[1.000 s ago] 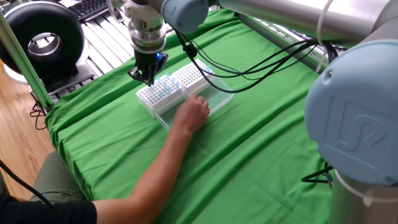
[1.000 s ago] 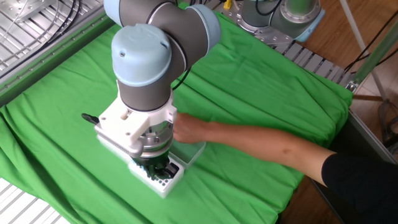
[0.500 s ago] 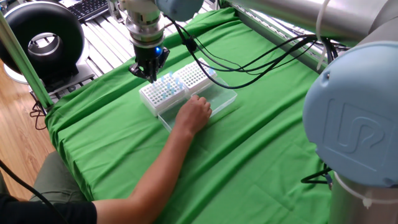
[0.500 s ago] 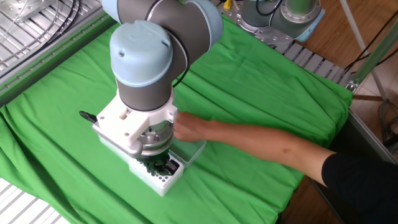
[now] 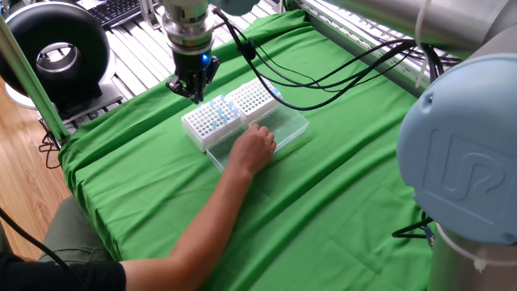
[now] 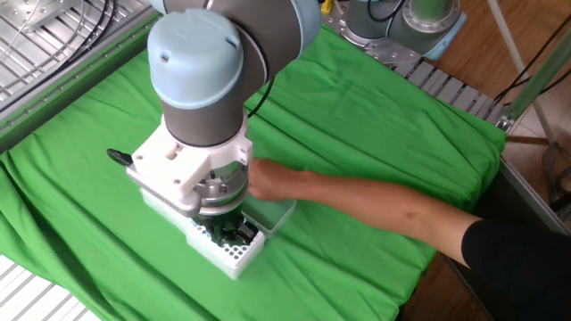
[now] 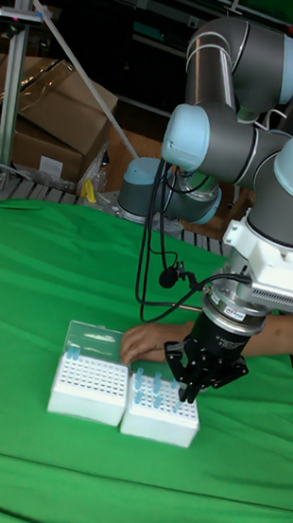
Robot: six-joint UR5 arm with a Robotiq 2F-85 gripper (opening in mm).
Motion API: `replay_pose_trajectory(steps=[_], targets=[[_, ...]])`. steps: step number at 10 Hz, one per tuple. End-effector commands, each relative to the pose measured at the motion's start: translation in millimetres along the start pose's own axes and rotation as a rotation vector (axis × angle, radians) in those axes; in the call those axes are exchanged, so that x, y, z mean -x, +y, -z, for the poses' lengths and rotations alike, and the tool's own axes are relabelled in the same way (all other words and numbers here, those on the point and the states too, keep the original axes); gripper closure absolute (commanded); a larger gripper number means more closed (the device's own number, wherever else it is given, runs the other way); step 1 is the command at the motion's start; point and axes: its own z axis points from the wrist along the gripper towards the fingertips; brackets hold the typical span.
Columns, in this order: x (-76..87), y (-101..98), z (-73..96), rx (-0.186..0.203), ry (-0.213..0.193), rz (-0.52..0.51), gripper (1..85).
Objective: Insert a medium pipette tip into the holder for medium pipette tips
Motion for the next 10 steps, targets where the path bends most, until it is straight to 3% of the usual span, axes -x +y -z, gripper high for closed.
replay_pose_trajectory(steps=[1,8,10], targets=[[2.3,0.1,9.3,0.016,-0.013,-0.019,84.7],[-5.6,-3.8,40.6,0.05,-0.027,-0.012,84.7],[-8.9,-13.0,50.4,0.037,-0.022,0.02,84.7]])
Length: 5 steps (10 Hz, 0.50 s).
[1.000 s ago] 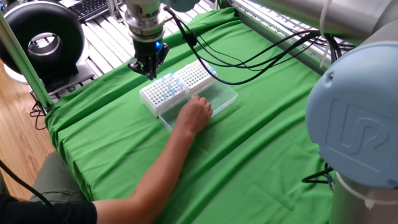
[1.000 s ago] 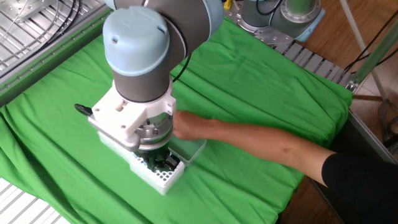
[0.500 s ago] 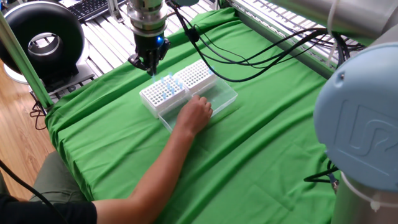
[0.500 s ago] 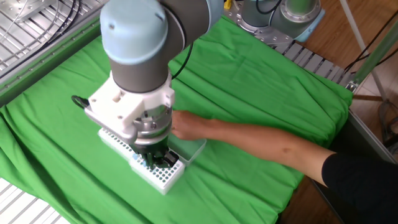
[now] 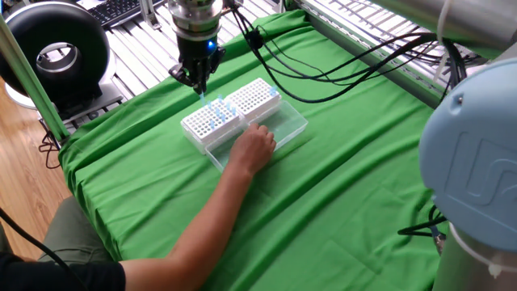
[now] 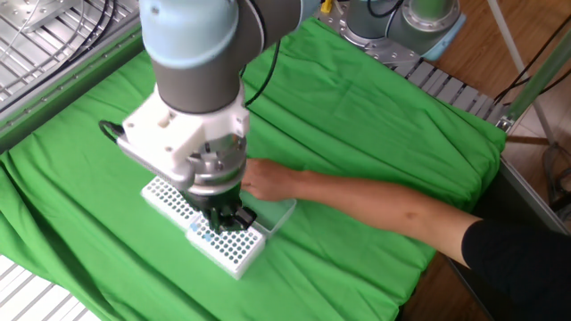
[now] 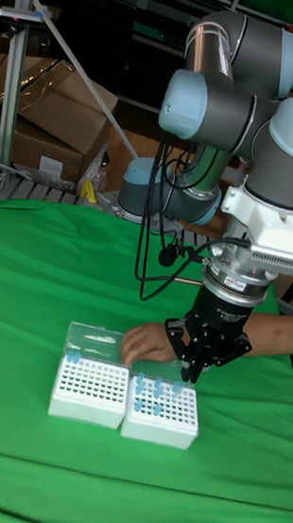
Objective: Insert a medium pipette tip into the holder for medium pipette tips
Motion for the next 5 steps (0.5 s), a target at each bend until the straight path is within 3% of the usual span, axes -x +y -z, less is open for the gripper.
replay_pose_trajectory(steps=[1,3,4,5], targets=[[-7.7,-9.5,20.5,-0.003,0.013,0.037,84.7],[-21.8,-24.9,39.8,-0.013,0.049,0.077,84.7],[-25.4,-46.1,46.6,-0.044,0.052,0.125,84.7],[-29.4,-61.7,47.9,-0.044,0.042,0.153,84.7]])
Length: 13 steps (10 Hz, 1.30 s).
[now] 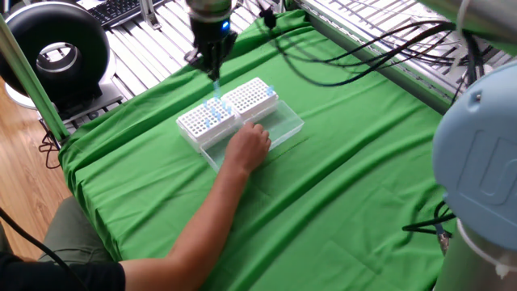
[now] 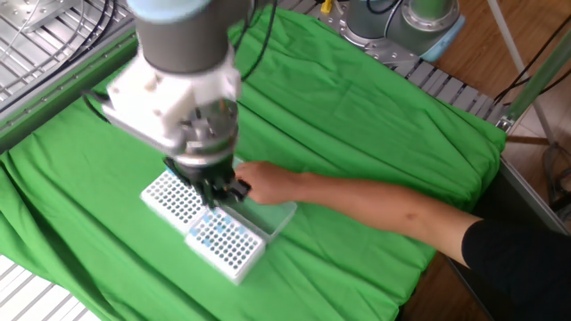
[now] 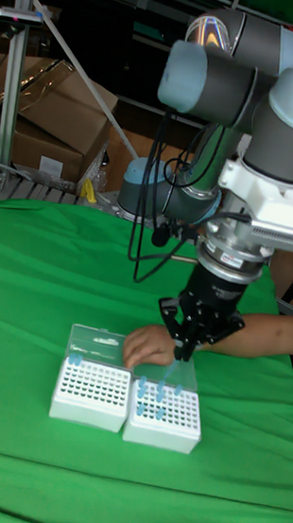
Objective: Insert a medium pipette tip into the holder for medium pipette tips
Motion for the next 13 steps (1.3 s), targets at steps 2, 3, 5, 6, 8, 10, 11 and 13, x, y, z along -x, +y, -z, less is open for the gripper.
replay_pose_trajectory(steps=[2,3,5,6,8,10,11,13], targets=[[-26.4,-52.8,4.4,-0.009,-0.02,0.09,84.7],[-31.1,-60.8,-0.7,-0.011,-0.027,0.095,84.7],[-33.7,-67.9,-10.3,0.001,-0.055,0.102,84.7],[-32.2,-69.2,-15.6,0.011,-0.073,0.103,84.7],[-29.3,-73.3,-24.1,0.013,-0.096,0.11,84.7],[-29.0,-77.1,-30.8,0.015,-0.112,0.124,84.7],[-28.9,-78.7,-32.4,0.011,-0.113,0.128,84.7],[-28.9,-80.9,-37.9,0.016,-0.127,0.142,84.7]])
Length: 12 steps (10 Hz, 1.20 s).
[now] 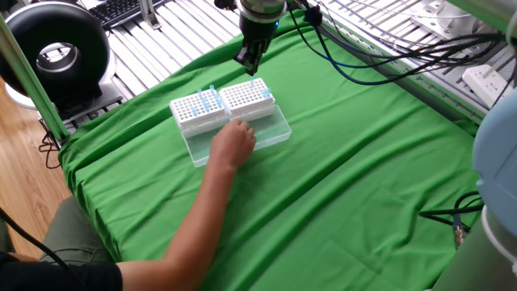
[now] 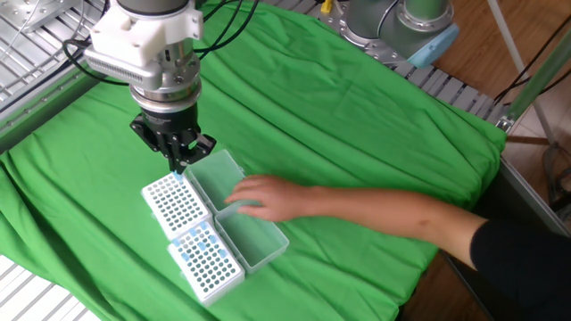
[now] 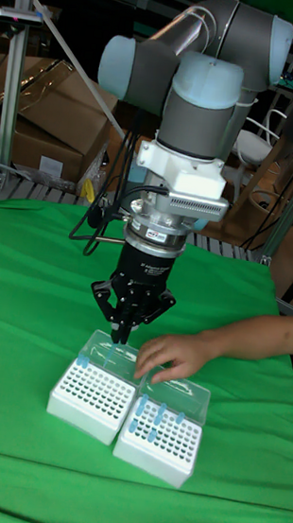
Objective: Insert a medium pipette tip into the holder for medium pipette tips
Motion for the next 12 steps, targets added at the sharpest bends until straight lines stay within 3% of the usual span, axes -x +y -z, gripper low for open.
replay_pose_trajectory(steps=[1,12], targets=[[-1.4,-4.1,-9.4,0.015,-0.03,0.013,84.7],[-21.3,-10.2,-18.1,0.026,-0.035,0.029,84.7]])
